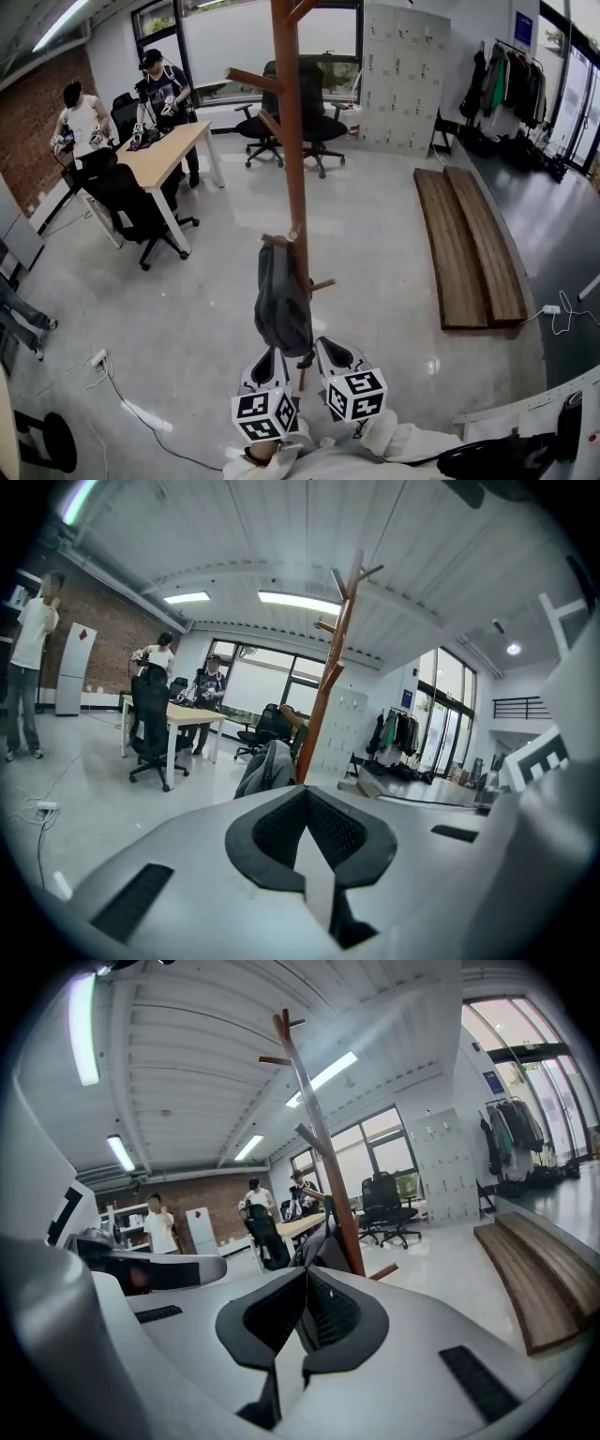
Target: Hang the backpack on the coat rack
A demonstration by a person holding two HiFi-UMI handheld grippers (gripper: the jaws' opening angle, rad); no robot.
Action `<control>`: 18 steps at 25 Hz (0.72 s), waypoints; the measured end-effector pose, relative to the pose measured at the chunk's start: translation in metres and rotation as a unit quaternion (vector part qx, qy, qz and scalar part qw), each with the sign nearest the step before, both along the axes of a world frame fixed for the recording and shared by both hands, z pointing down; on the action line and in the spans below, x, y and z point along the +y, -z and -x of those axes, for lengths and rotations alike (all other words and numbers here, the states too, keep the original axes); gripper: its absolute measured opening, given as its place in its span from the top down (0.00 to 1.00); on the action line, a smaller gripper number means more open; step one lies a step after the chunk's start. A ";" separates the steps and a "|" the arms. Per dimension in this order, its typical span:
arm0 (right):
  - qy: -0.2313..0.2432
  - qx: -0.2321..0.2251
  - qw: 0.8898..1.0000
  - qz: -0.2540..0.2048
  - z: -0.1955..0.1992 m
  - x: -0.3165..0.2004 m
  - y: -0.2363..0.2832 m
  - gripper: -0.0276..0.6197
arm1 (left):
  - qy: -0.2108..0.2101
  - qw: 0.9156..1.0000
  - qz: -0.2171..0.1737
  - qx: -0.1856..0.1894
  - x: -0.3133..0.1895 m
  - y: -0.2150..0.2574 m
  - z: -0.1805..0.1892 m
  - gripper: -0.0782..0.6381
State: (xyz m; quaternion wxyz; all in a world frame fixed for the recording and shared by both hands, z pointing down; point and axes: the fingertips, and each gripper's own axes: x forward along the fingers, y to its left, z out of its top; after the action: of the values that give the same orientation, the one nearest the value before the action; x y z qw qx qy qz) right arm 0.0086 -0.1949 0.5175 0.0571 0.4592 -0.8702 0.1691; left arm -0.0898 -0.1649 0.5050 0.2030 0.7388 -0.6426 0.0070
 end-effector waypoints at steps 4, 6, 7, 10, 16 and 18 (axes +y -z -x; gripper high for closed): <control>0.021 0.001 1.000 0.005 -0.005 0.014 -0.001 0.94 | 0.022 1.000 -0.001 -0.010 0.011 0.001 -0.008 0.89; 0.028 -0.002 1.000 0.000 -0.006 0.019 0.002 0.94 | 0.030 0.999 -0.005 -0.013 0.015 0.003 -0.011 0.89; 0.030 -0.004 1.000 -0.004 -0.006 0.021 0.004 0.94 | 0.032 0.999 -0.008 -0.014 0.016 0.005 -0.012 0.89; 0.033 -0.007 0.999 -0.009 -0.003 0.026 0.010 0.94 | 0.034 0.999 -0.011 -0.017 0.020 0.010 -0.016 0.89; 0.037 -0.003 0.999 -0.002 0.003 0.039 0.006 0.94 | 0.029 0.999 -0.002 -0.016 0.028 0.006 -0.016 0.89; 0.038 -0.001 0.999 -0.002 0.005 0.043 0.006 0.94 | 0.029 0.999 -0.003 -0.020 0.032 0.006 -0.013 0.89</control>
State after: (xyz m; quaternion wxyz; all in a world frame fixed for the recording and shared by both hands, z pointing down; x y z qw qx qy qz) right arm 0.0035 -0.1517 0.5118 0.0617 0.4258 -0.8875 0.1653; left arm -0.0763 -0.1330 0.4990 0.1880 0.7201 -0.6678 0.0144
